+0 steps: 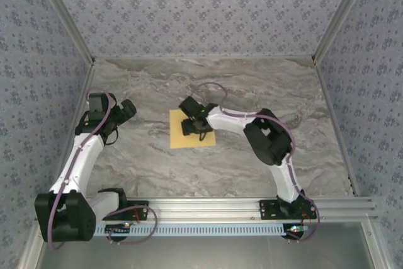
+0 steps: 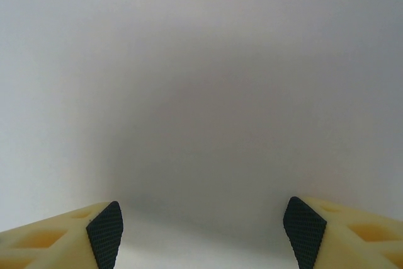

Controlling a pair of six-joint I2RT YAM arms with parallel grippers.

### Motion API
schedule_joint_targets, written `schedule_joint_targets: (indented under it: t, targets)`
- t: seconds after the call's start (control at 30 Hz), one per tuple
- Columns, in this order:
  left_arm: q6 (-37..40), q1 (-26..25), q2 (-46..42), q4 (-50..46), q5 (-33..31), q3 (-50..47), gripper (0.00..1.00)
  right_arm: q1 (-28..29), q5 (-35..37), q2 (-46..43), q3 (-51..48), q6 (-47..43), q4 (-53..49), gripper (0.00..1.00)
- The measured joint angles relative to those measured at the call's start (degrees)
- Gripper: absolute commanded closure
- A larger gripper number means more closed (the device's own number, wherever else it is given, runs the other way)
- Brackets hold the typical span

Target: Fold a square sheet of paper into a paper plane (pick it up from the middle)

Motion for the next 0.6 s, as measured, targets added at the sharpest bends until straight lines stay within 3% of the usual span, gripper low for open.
schedule_joint_targets:
  t: [0.13, 0.27, 0.4, 0.6]
  targets:
    - [-0.26, 0.0, 0.31, 0.02, 0.5, 0.0, 0.01, -0.9, 3.32, -7.93, -11.41, -2.71, -0.24, 0.25]
    - [-0.42, 0.0, 0.92, 0.07, 1.29, 0.0, 0.01, -2.93, 4.15, -10.54, -13.2, -3.67, -3.93, 0.24]
    - [-0.42, 0.0, 1.75, 0.02, 1.62, 0.0, 0.01, -2.75, 5.03, -8.39, -6.12, -2.64, -10.12, 0.23]
    - [-0.39, 0.0, 1.92, -0.26, 1.7, 0.0, 0.01, -1.77, 5.62, -1.31, 6.1, 2.38, -11.04, 0.23]
